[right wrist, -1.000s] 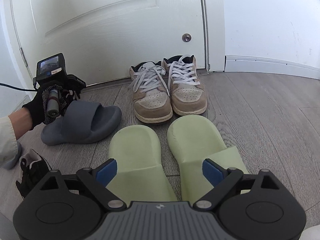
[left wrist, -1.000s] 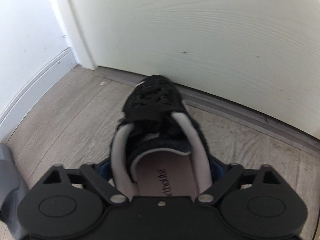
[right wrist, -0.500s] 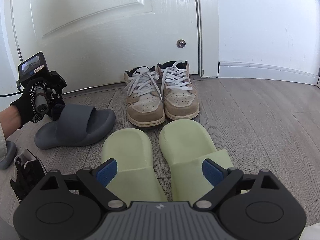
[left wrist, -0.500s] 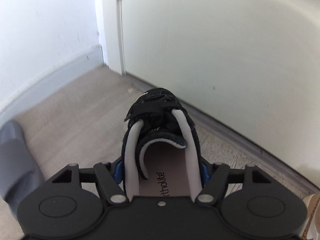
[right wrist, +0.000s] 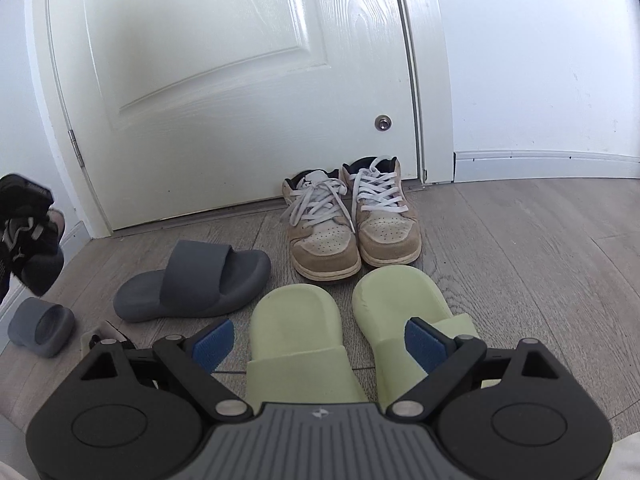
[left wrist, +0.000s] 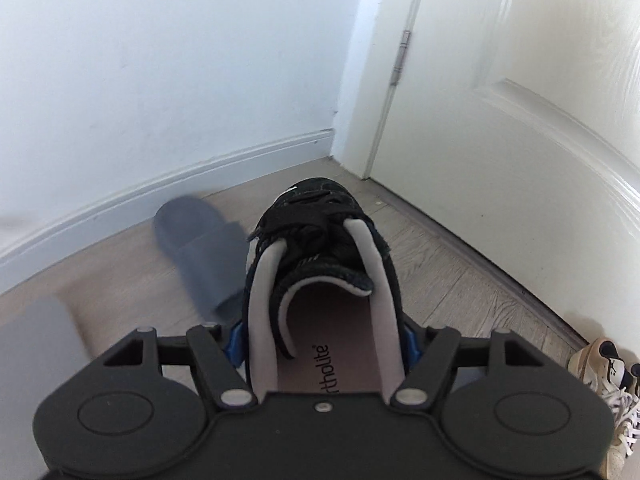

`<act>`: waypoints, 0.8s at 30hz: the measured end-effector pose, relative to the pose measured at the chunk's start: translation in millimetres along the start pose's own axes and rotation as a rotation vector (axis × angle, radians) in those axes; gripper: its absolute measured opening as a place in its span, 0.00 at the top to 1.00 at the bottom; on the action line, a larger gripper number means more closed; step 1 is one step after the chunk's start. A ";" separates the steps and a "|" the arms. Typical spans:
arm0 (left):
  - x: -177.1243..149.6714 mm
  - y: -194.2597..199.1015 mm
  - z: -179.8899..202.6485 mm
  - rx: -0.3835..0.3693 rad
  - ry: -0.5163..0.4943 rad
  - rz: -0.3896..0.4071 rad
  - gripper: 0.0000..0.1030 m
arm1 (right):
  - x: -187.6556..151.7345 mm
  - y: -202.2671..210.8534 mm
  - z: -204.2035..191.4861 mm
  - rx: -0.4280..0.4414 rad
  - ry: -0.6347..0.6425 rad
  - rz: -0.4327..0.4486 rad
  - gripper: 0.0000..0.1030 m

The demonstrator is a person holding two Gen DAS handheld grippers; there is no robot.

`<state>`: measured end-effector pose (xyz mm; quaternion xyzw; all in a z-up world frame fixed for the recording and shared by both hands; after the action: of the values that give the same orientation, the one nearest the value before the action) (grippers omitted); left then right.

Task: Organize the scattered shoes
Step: 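Carry the second black sneaker with the left gripper and set it beside the first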

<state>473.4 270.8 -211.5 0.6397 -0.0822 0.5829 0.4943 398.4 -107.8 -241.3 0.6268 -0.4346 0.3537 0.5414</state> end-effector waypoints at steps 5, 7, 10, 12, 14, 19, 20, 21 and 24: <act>-47.8 28.3 -20.5 0.000 -0.009 -0.084 0.32 | -3.6 24.8 -8.6 0.032 0.000 0.009 0.10; -65.7 32.8 -25.0 0.006 0.003 -0.125 0.32 | -6.7 32.2 -9.7 0.041 0.006 0.009 0.10; -89.9 38.0 -25.5 0.015 0.024 -0.169 0.32 | -11.4 43.2 -11.4 0.054 0.015 0.010 0.10; -99.5 40.7 -23.2 0.019 0.020 -0.170 0.32 | -11.7 46.9 -11.8 0.057 0.020 0.013 0.10; -109.1 41.1 -18.8 0.024 0.006 -0.162 0.32 | -10.8 48.7 -11.9 0.060 0.020 0.017 0.10; -123.6 34.9 -5.1 0.040 -0.086 -0.122 0.31 | -9.3 53.6 -10.9 0.059 0.017 0.024 0.10; -125.8 32.1 -3.4 0.038 -0.091 -0.121 0.31 | -9.1 53.3 -10.3 0.058 0.017 0.025 0.10; -128.0 29.3 -1.7 0.036 -0.095 -0.121 0.31 | -8.9 53.1 -9.7 0.058 0.017 0.026 0.10; -132.2 22.0 3.6 0.028 -0.115 -0.116 0.31 | -11.4 55.0 -6.8 0.055 0.013 0.023 0.10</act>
<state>420.2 194.9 -308.4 0.6826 -0.0651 0.5168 0.5126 343.3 -101.2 -230.2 0.6341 -0.4283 0.3756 0.5229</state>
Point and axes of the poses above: each gripper's, at about its wrist camera, not at the fingertips, and y roughly against the way its jaws point, z to its right, x to its top, the point moved 10 cm from there along -y, roughly the way its jaws point, and after that the axes turned 14 degrees about z, right-handed, at the moved point
